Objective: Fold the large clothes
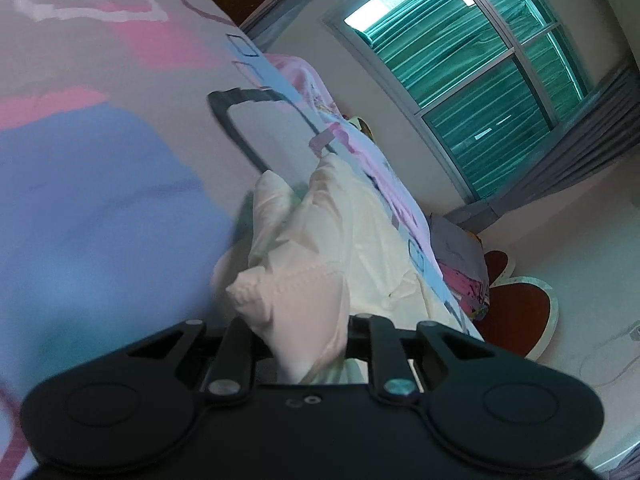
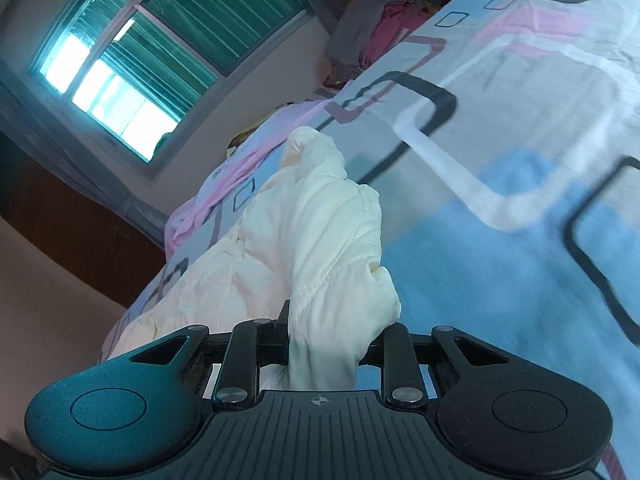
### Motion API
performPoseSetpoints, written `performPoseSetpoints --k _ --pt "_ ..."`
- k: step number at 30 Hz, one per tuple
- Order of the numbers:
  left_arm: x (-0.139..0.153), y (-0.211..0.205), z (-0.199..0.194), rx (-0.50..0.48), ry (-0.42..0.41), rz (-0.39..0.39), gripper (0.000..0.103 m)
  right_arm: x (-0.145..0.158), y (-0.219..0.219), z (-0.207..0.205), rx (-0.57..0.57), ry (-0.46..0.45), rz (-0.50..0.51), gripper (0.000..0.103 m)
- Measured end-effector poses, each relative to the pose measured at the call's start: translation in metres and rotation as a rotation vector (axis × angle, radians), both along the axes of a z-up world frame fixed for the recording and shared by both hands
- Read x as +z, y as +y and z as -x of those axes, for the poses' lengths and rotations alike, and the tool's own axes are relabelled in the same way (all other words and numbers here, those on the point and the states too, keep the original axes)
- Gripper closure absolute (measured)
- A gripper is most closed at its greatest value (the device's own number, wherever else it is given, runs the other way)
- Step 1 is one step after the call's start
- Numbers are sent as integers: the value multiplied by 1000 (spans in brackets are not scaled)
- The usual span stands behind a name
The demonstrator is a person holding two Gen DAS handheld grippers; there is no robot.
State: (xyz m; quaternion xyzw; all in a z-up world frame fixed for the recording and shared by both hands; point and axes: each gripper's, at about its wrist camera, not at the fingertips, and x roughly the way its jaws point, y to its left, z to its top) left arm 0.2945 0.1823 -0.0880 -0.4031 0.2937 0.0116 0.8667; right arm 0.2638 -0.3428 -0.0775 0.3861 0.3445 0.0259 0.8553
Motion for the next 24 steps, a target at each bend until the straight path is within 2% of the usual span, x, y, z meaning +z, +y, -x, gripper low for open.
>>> performPoseSetpoints --k 11,17,18,19,20,21,22,23,24 --pt "-6 -4 82 -5 20 -14 85 -3 -11 89 -4 23 -12 80" --pt "-16 -4 89 -6 38 -27 85 -19 -14 105 -10 59 -36 79" --pt "-21 -3 88 -8 47 -34 82 -25 -14 104 -8 72 -32 79" --pt "-25 -4 86 -8 56 -40 74 -29 -15 103 -8 81 -33 77" --pt "-31 -4 85 -6 68 -44 68 -35 -17 103 -9 92 -36 68" --pt "-36 -4 86 9 88 -54 52 -39 -20 103 -10 104 -40 53" --pt "-38 -5 90 33 89 -59 50 -43 -23 103 -10 119 -25 42" --pt "-38 -6 94 49 75 -62 48 -45 -28 105 1 112 -15 37" --pt "-35 -8 99 59 74 -82 45 -45 -33 107 3 107 -20 36"
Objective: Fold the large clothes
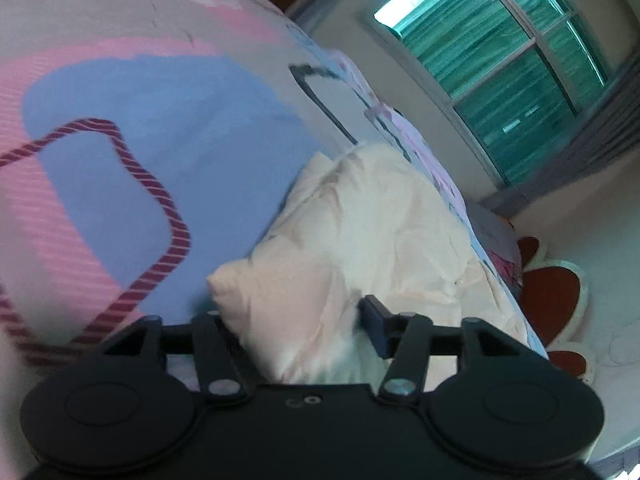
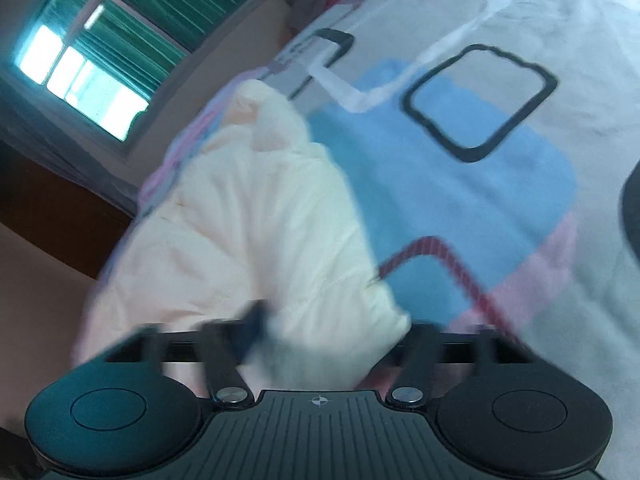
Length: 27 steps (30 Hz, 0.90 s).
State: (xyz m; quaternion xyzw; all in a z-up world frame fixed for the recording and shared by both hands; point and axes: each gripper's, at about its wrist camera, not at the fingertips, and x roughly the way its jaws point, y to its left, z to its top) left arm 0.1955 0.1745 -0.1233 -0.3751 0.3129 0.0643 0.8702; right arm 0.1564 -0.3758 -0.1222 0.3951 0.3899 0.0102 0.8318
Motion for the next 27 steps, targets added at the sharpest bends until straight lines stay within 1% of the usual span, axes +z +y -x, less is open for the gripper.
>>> performPoseSetpoints --k 1,2,3,4,6,7,8,9,12,13,16,18,19,20,22,23,26,27 --pt "3 -2 4 6 1 -22 41 2 -7 4 -18 -2 9 34" --pt "5 -3 10 13 -1 -41 39 6 -13 9 -43 -6 33 26" --pt "7 -2 16 23 -7 -50 33 11 -19 15 -74 -13 61 23" --pt "8 0 22 35 -11 -50 30 17 -27 22 -107 -30 79 23" --pt "9 7 33 54 -25 -23 30 26 -40 34 -166 -50 95 23" --pt "9 11 36 60 -34 -5 31 32 -43 38 -178 -59 109 23" --pt "9 15 37 59 -41 13 31 39 -43 42 -177 -85 127 35" --pt "9 17 37 54 -46 26 32 47 -40 43 -165 -115 153 62" --pt "8 21 28 41 -61 48 34 64 -21 33 -86 -163 201 82" --pt "8 20 22 36 -66 57 35 69 -12 28 -57 -174 209 85" --pt "8 18 4 23 -57 69 36 75 26 8 37 -188 231 85" --pt "5 17 -6 16 -8 77 36 75 50 -3 82 -191 249 85" --pt "4 18 -7 4 10 84 37 74 60 -8 94 -183 264 85" --pt "4 19 -5 -11 3 79 37 73 67 -11 103 -179 272 85" --pt "2 22 1 -62 7 35 38 72 79 -16 128 -174 276 85" --pt "0 26 4 -77 -2 40 38 71 85 -18 144 -173 285 85" --pt "-8 35 5 -67 -20 116 39 66 106 -26 191 -171 290 85" --pt "-8 33 2 -66 -24 120 39 64 112 -29 212 -174 278 85"
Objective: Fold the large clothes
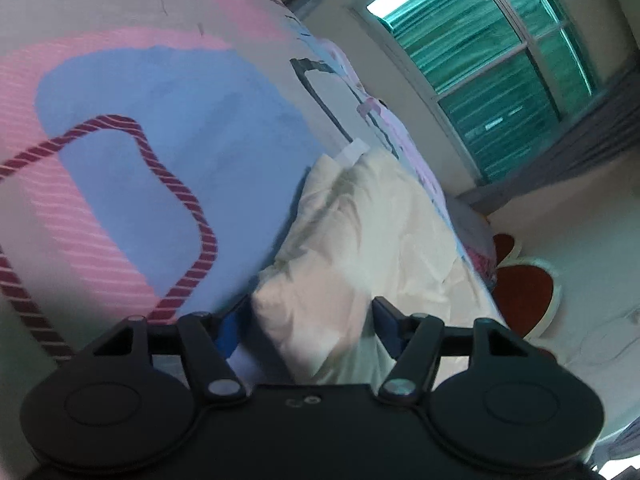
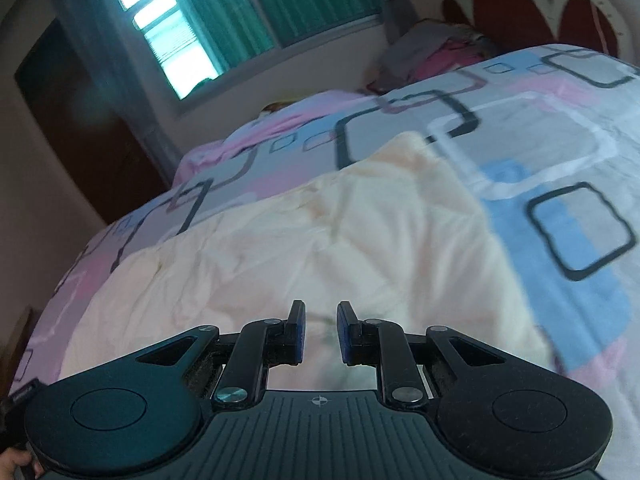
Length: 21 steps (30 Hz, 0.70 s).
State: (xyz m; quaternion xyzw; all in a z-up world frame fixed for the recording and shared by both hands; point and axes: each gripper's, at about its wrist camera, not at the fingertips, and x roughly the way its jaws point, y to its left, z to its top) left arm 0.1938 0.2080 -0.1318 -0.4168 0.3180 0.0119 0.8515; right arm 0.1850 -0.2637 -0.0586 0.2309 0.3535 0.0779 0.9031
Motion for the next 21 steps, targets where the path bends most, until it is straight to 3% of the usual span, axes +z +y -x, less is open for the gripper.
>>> performPoseSetpoints --k 2,4,7,10,13,19,21 --pt "1 -7 -9 -4 -2 -7 44 -2 19 -8 58 -1 -11 85" --pt "0 -14 -18 1 10 -9 63 -7 42 -16 129 13 -16 85" --pt "6 -19 -17 -4 -25 -20 82 -34 70 -33 153 117 108 90" --pt "14 -21 -11 -27 -72 -38 83 -46 70 -43 111 157 116 103" --pt "11 -17 -12 -43 -56 -37 83 -37 63 -44 111 171 85 103" --pt "25 -23 -10 -66 -81 -78 84 -5 69 -22 125 62 17 103" --pt "34 -26 -9 -80 -96 -100 84 -5 82 -23 159 69 2 103"
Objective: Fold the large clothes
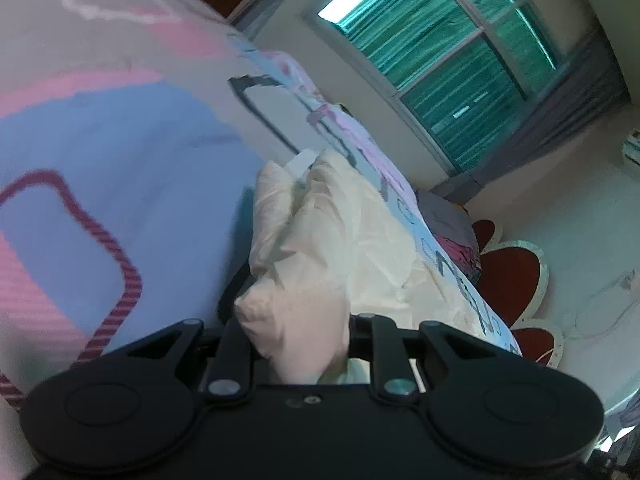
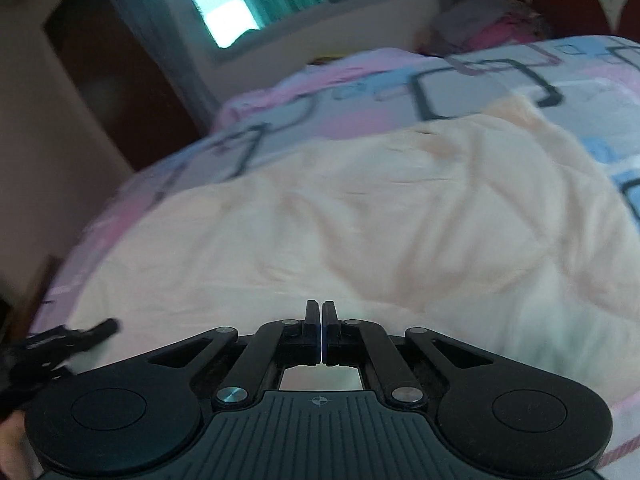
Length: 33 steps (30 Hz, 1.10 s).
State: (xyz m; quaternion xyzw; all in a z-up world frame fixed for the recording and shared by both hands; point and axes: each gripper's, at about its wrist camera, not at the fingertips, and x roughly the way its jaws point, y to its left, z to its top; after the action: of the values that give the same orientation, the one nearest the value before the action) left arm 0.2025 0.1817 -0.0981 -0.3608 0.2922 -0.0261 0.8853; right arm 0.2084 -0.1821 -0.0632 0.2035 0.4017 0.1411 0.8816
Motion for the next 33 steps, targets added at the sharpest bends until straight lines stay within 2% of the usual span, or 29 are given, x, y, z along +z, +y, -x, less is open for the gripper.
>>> performPoseSetpoints --k 4,7,12,19,22,24,26,28,31,33 --pt "17 -8 0 -38 -39 -36 84 -34 25 -7 34 132 54 103" --pt "28 -19 1 -70 -65 -78 84 -50 22 -11 10 144 22 103" --pt "41 -30 2 -97 -77 -153 84 -43 18 -16 -6 170 13 103" --pt "46 -33 2 -105 -79 -188 84 -13 11 -1 -51 81 -11 103" --pt "47 -33 2 -113 -85 -197 84 -15 7 2 -61 135 -19 103" --pt "48 -33 2 -119 -83 -206 84 -11 7 11 -51 136 -33 103" --pt "49 -34 2 -125 -84 -214 84 -13 15 13 -29 148 -3 103" --pt "52 -37 4 -130 -85 -228 84 -30 25 8 -3 217 60 103" --pt "57 -46 6 -141 -90 -264 84 -37 28 2 13 224 64 103" --pt "63 -49 8 -142 -101 -289 84 -29 20 1 -6 180 12 103"
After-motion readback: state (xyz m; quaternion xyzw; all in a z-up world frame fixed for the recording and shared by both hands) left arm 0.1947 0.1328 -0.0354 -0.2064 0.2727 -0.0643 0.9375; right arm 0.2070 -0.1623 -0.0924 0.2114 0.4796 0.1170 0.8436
